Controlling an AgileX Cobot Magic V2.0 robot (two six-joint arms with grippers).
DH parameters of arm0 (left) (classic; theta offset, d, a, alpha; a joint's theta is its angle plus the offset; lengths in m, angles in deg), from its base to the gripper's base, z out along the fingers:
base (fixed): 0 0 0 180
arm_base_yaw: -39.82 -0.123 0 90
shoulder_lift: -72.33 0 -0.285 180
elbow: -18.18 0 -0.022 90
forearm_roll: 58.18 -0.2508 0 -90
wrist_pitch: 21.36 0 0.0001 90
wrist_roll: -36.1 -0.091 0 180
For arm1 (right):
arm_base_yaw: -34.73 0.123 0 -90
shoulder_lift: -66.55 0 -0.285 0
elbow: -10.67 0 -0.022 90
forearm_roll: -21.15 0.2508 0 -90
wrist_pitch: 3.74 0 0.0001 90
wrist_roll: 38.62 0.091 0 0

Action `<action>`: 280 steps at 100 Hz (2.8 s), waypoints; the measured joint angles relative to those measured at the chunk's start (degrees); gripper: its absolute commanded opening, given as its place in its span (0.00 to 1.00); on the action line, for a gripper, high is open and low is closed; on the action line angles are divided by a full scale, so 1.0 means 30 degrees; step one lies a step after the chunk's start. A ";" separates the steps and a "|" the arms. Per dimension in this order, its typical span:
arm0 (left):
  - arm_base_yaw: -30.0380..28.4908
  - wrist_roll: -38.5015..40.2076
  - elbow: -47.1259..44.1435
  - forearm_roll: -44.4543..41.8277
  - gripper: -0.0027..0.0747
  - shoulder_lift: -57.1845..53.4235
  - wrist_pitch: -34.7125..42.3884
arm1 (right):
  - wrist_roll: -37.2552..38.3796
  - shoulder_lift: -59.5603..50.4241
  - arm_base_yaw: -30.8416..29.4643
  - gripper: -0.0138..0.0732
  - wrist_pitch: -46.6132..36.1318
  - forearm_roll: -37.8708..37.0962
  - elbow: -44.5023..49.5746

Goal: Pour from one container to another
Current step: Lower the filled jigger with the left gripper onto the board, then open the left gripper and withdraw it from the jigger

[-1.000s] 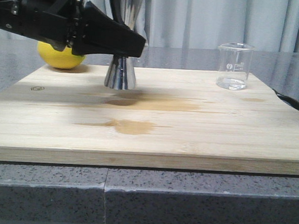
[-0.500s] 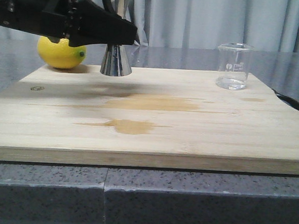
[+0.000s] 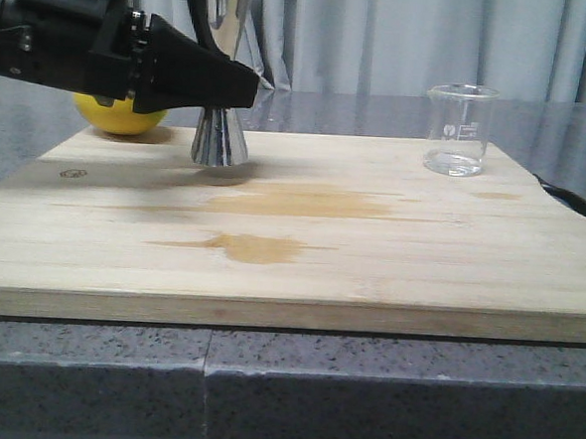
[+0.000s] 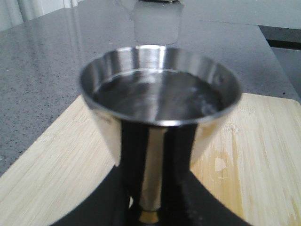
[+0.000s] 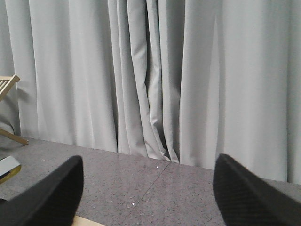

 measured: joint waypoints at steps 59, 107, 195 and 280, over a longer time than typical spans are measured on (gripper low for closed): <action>0.0000 -0.0229 -0.0795 0.0074 0.01 0.0000 0.0000 | -0.0035 0.0000 0.0000 0.73 0.0048 -0.0043 0.0000; 0.0000 -0.0274 -0.0970 -0.0302 0.01 0.0000 -0.0063 | -0.0035 0.0000 0.0000 0.73 0.0078 -0.0043 0.0000; 0.0000 -0.0316 -0.0970 -0.0510 0.56 0.0000 0.0526 | -0.0035 0.0000 0.0000 0.73 0.0078 -0.0043 0.0000; -0.2801 0.7315 -0.0970 -0.5569 0.66 -0.1509 -0.0080 | -0.0035 0.0000 0.0000 0.73 -0.0325 -0.0043 0.0000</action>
